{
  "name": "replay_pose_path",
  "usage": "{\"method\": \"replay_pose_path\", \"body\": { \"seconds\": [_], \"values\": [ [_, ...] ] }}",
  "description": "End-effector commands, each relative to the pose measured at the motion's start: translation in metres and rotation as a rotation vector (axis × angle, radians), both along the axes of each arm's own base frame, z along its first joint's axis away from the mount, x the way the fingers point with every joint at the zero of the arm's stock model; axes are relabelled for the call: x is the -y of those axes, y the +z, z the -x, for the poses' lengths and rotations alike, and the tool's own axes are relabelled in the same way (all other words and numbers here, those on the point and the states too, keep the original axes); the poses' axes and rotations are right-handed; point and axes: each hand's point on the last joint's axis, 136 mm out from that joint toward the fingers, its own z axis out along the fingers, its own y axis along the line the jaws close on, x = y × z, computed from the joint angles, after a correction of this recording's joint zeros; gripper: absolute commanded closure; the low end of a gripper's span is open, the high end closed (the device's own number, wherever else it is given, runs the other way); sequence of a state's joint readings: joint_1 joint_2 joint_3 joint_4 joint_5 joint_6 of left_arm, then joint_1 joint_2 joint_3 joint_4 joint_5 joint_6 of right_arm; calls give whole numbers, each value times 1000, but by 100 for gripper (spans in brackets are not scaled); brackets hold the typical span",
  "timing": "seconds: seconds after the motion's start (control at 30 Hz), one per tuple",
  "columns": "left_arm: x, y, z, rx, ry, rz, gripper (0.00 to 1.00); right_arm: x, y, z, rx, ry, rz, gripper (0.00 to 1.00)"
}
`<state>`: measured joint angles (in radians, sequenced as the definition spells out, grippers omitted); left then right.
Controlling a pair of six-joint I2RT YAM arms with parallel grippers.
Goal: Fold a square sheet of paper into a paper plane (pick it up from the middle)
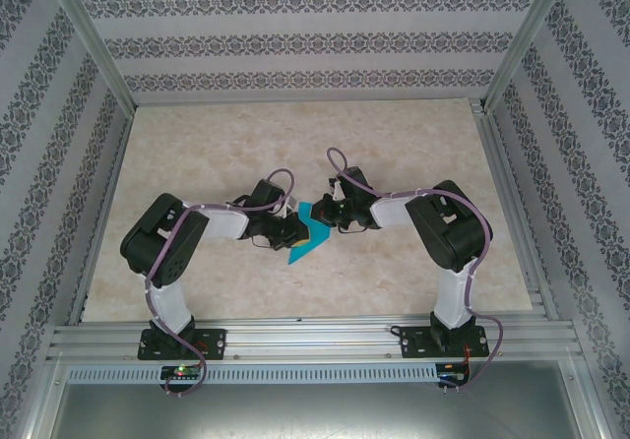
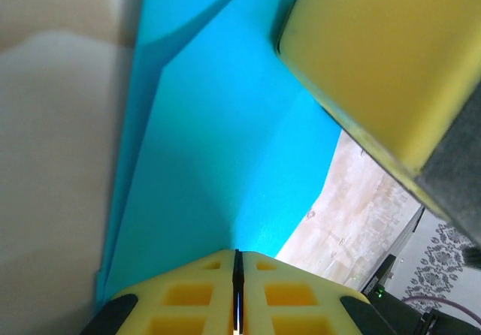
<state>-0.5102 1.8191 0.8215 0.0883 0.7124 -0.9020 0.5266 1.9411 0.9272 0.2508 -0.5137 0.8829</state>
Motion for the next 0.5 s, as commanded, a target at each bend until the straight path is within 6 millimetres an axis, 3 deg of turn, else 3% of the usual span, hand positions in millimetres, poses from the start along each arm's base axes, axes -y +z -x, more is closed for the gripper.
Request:
{"method": "replay_pose_path", "body": {
  "seconds": [0.0,0.3,0.47],
  "values": [
    [-23,-29,44,-177,1,-77,87,39,-66,31,-148,-34,228,94],
    [-42,-29,82,-237,-115,-157,87,43,-69,31,-155,-42,249,94],
    [-51,-30,93,-246,-124,-184,87,44,-67,30,-152,-41,255,94]
  ]
}}
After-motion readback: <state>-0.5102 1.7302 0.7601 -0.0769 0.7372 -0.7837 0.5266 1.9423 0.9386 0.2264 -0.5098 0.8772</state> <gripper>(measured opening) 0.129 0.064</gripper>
